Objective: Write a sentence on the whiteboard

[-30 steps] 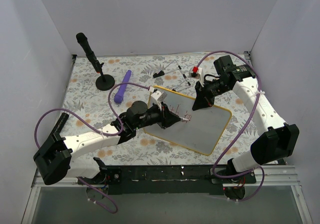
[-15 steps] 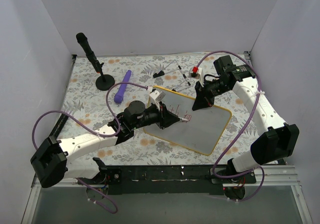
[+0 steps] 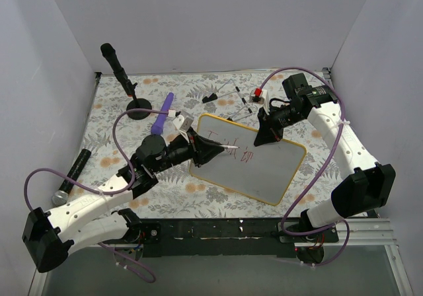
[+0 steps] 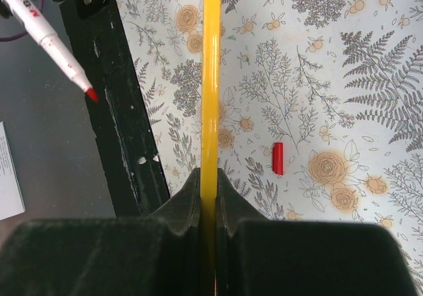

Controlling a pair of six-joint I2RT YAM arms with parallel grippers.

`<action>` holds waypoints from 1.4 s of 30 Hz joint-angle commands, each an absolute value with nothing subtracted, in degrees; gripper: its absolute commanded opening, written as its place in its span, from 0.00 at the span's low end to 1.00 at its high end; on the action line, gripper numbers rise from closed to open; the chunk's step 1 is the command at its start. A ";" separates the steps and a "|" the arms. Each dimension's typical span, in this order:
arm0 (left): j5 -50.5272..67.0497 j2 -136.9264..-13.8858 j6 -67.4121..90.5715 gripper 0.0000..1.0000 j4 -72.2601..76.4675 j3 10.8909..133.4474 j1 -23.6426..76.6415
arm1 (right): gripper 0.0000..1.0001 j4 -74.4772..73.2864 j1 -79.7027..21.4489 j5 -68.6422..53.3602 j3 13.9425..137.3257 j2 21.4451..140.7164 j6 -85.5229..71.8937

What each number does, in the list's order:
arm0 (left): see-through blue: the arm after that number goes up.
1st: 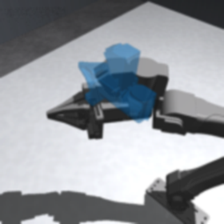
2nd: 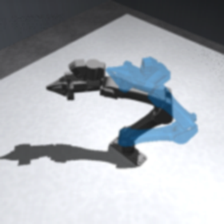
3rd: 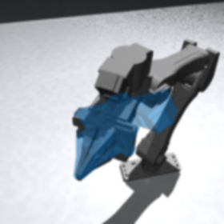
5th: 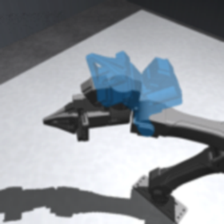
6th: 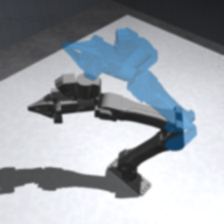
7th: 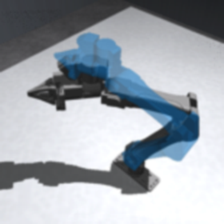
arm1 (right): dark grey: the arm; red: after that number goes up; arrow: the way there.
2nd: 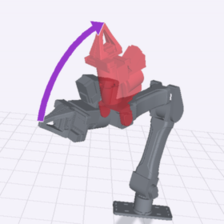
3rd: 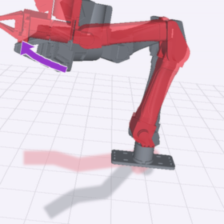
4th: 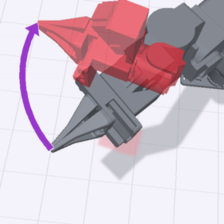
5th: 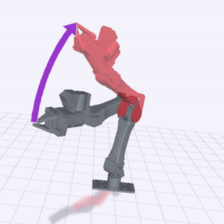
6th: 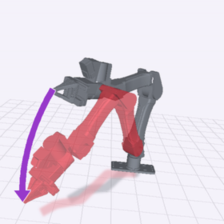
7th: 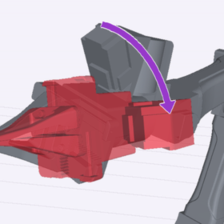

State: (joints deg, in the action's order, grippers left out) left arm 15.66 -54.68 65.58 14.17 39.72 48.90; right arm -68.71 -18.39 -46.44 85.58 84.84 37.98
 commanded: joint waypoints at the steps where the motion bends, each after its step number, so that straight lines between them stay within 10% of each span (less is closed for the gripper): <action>1: 14.33 -51.16 67.05 0.00 14.58 36.22 48.16 | 0.01 -66.53 -18.28 -51.24 86.84 82.44 39.64; 42: 10.90 -50.54 68.12 0.00 22.06 29.62 55.63 | 0.01 -66.80 -18.28 -52.29 86.22 82.27 40.61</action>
